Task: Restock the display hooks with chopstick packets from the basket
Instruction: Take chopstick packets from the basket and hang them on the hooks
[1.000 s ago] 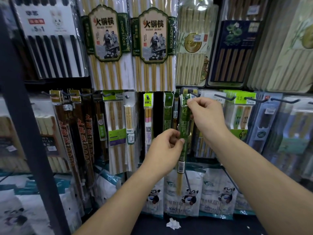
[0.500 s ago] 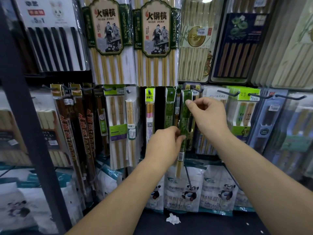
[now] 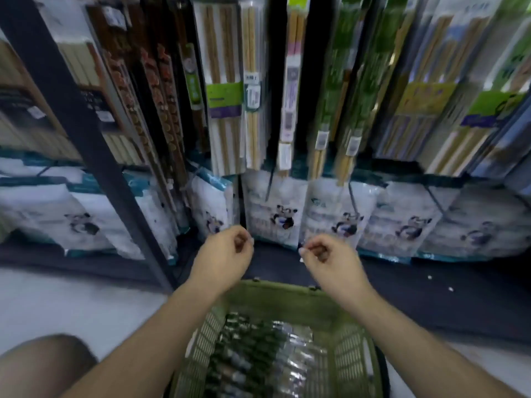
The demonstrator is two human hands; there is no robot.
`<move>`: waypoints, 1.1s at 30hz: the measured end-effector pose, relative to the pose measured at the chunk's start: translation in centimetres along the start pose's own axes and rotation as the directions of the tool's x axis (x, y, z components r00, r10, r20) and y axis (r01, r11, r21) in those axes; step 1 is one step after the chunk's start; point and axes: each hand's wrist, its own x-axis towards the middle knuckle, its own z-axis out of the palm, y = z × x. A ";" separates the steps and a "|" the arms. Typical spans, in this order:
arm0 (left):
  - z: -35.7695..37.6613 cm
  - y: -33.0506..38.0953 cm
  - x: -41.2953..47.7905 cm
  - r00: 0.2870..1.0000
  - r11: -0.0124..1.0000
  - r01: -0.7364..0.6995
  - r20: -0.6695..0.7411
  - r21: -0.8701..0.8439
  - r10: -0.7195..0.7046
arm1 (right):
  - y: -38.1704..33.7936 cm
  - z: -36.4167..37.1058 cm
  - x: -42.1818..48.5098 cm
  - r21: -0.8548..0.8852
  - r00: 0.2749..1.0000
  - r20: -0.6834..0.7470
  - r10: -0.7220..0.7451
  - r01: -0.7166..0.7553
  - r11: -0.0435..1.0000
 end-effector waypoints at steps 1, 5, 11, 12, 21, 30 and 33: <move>0.8 -2.1 -0.9 0.998 0.998 0.057 0.028 0.028 -0.058 | 2.0 2.1 -0.7 -0.051 0.996 0.073 0.041 -0.037 0.998; 3.6 -10.4 -5.0 0.946 0.937 0.303 0.063 0.175 -0.318 | 10.0 10.7 -3.9 -0.244 0.913 0.338 0.229 -0.151 0.958; 6.8 -19.7 -9.7 0.829 0.828 0.536 0.084 0.166 -0.553 | 18.5 19.6 -7.7 -0.424 0.736 0.539 0.410 -0.183 0.887; 7.3 -20.5 -10.3 0.821 0.828 0.546 0.114 0.125 -0.559 | 19.2 20.4 -8.0 -0.440 0.722 0.556 0.413 -0.166 0.883; 8.8 -22.4 -11.9 0.852 0.852 0.522 0.086 -0.048 -0.517 | 22.1 25.4 -8.6 -0.530 0.648 0.616 0.448 -0.081 0.844; 9.1 -22.9 -11.8 0.844 0.843 0.535 0.100 -0.066 -0.527 | 23.7 27.1 -9.4 -0.609 0.725 0.557 0.406 0.024 0.793; 9.0 -22.9 -11.6 0.842 0.843 0.536 0.101 -0.051 -0.530 | 23.9 27.1 -9.5 -0.609 0.766 0.506 0.397 -0.009 0.793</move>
